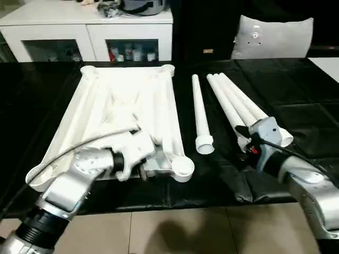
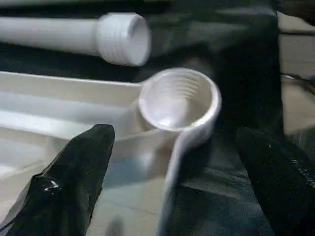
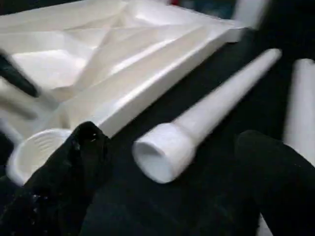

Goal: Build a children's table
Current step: Move to table, then move table base

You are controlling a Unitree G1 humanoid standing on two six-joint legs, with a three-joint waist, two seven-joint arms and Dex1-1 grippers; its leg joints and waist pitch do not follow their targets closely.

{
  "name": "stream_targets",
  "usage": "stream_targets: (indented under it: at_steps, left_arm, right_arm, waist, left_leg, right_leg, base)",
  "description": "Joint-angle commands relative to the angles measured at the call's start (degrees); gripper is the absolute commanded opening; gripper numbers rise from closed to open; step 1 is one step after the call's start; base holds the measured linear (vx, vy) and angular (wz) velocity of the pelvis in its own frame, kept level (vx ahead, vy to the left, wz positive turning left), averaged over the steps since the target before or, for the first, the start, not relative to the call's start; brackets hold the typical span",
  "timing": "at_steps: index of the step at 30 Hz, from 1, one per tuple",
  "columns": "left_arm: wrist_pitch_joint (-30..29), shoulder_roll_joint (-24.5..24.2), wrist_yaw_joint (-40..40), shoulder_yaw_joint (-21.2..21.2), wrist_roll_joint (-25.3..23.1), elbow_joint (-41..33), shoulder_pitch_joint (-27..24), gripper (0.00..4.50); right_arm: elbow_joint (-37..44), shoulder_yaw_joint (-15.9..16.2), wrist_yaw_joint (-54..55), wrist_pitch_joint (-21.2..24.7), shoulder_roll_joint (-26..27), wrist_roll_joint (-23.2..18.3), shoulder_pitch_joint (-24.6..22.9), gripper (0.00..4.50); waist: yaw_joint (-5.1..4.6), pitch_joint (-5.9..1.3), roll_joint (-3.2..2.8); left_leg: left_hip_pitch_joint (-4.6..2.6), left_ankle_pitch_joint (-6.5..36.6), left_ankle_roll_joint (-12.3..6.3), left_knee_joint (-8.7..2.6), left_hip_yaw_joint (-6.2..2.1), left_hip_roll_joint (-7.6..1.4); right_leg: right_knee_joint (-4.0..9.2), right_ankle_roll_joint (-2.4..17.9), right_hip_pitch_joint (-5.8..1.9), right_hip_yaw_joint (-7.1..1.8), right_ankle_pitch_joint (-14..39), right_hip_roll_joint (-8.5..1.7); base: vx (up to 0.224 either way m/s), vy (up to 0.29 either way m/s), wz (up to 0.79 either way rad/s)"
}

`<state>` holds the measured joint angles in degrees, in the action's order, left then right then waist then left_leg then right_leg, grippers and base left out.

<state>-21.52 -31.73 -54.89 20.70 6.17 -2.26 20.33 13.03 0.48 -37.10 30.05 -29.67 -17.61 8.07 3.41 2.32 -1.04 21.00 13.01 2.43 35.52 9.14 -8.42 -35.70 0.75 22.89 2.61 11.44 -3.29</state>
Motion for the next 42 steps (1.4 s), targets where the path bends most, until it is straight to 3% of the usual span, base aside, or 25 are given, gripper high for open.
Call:
stream_targets:
  at_steps: [1, 5, 16, 18, 20, 26, 34, 35, 42]
  left_arm:
    - [-0.59, -0.96, -2.16, 0.49, 0.26, 0.83, 1.25, 4.25]
    - [1.01, -1.58, -5.43, 2.19, -0.22, 3.27, 2.99, 3.93]
    - [2.33, -1.68, -8.88, 3.87, -2.21, 9.43, 5.87, 3.09]
    - [3.4, -1.4, -8.07, 3.78, -3.11, 12.43, 6.44, 2.9]
    - [3.72, -1.23, -7.76, 3.16, -3.06, 13.79, 6.67, 2.73]
    - [3.35, -1.01, -7.69, 1.98, -2.49, 14.87, 6.96, 2.25]
    - [3.26, -0.95, -8.14, 1.83, -3.18, 16.19, 7.26, 1.69]
    - [3.19, -0.93, -8.07, 1.72, -3.18, 16.32, 7.28, 1.66]
    - [2.89, -1.02, -7.21, 1.54, -4.02, 18.06, 7.75, 1.16]
  right_arm:
    - [1.59, -0.29, -3.12, 0.56, -1.28, -1.28, -0.79, 4.5]
    - [1.83, 0.63, -5.3, 1.0, -3.4, -3.09, -1.93, 4.5]
    - [3.06, 1.42, -8.7, 2.93, -4.92, -4.43, -2.87, 4.5]
    - [3.02, 1.84, -8.62, 2.82, -5.02, -4.1, -2.94, 4.5]
    - [3.34, 1.97, -8.79, 3.29, -4.96, -4.19, -3.09, 4.5]
    - [3.4, 2.42, -9.22, 3.32, -5.09, -4.26, -3.39, 4.5]
    - [2.6, 3.2, -8.9, 2.64, -4.84, -3.71, -3.22, 4.5]
    - [2.6, 3.3, -9.04, 2.66, -4.8, -3.81, -3.18, 4.5]
    - [2.49, 3.67, -10.02, 2.88, -4.82, -4.17, -3.08, 4.5]
  waist:
    - [0.25, -2.72, -0.19]
    - [0.34, -2.69, 0.22]
    - [0.4, -2.71, -0.08]
    - [0.39, -2.7, 0.09]
    - [0.41, -2.77, -0.18]
    - [0.46, -2.82, 0.0]
    - [0.49, -2.68, 0.12]
    - [0.51, -2.68, 0.39]
    - [0.51, -2.73, 0.35]
  left_leg:
    - [-0.22, 6.85, -2.57, -4.69, -1.51, -4.23]
    - [-0.17, 6.52, -3.08, -4.68, -1.47, -4.2]
    - [-0.2, 6.66, -2.86, -4.66, -1.52, -4.36]
    - [-0.16, 6.78, -2.77, -4.64, -1.51, -4.25]
    - [-0.18, 6.61, -2.56, -4.64, -1.56, -4.32]
    - [-0.18, 6.22, -2.77, -4.61, -1.54, -4.4]
    - [-0.15, 6.98, -2.68, -4.73, -1.56, -4.44]
    - [-0.12, 6.72, -2.76, -4.75, -1.58, -4.48]
    - [-0.17, 5.96, -3.19, -4.63, -1.49, -4.45]
  right_leg:
    - [4.39, 11.63, -3.1, -3.14, 9.39, -5.1]
    - [4.51, 12.16, -3.18, -3.11, 9.54, -5.17]
    - [4.49, 12.97, -3.19, -3.06, 8.81, -5.26]
    - [4.58, 12.64, -3.23, -3.03, 10.16, -5.26]
    - [4.55, 12.38, -3.22, -3.06, 10.52, -5.34]
    - [4.41, 13.3, -3.24, -3.06, 8.71, -5.41]
    - [4.61, 12.68, -3.17, -3.08, 11.21, -5.49]
    - [4.52, 12.63, -3.22, -3.07, 11.14, -5.53]
    - [4.51, 12.66, -3.09, -3.08, 10.33, -5.47]
  base:
    - [0.0, 0.0, 0.0]
    - [0.0, 0.0, 0.0]
    - [0.0, 0.0, 0.0]
    - [0.0, 0.0, 0.0]
    - [0.0, 0.0, 0.0]
    - [0.0, 0.0, 0.0]
    - [0.0, 0.0, 0.0]
    - [0.0, 0.0, 0.0]
    - [0.0, 0.0, 0.0]
